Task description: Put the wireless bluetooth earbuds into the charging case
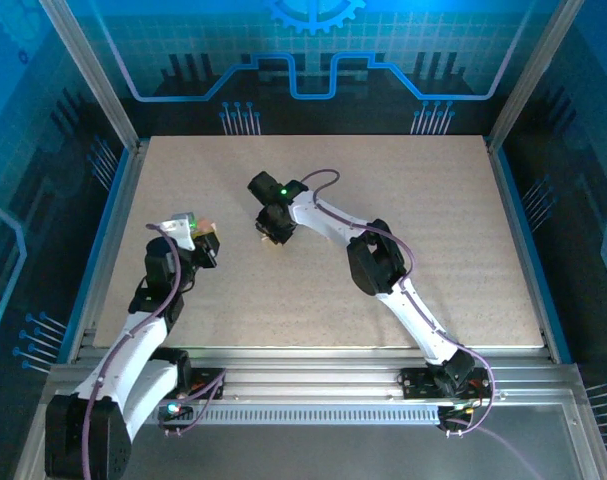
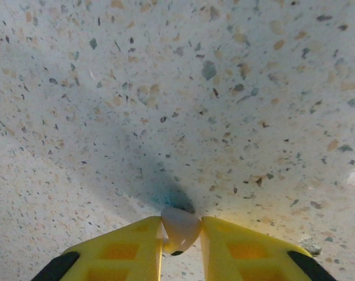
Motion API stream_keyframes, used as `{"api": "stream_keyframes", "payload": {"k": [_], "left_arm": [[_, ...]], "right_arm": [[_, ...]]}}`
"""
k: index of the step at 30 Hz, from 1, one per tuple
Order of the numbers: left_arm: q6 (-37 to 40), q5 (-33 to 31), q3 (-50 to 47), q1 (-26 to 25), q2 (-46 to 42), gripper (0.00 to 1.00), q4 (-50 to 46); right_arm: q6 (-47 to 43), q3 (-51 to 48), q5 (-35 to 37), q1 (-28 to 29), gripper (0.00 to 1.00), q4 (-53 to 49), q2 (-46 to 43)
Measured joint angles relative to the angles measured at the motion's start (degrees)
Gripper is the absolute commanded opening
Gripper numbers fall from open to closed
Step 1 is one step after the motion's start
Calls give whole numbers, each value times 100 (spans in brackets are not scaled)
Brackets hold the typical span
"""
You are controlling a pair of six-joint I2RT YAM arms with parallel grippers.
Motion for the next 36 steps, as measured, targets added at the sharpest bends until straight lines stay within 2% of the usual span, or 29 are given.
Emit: {"api": "stream_keyframes", "payload": {"k": [11, 20, 30, 36], "left_arm": [[94, -20, 0, 0, -7, 13, -35], [94, -2, 0, 0, 48, 13, -35], [94, 4, 0, 0, 48, 13, -35], [94, 22, 0, 0, 48, 13, -35]], "right_arm": [[-179, -111, -2, -24, 19, -31, -68], [-590, -1394, -92, -24, 21, -184, -850], [-1397, -3250, -437, -46, 22, -407, -1967], [-2133, -3521, -501, -94, 27, -756, -2142]]}}
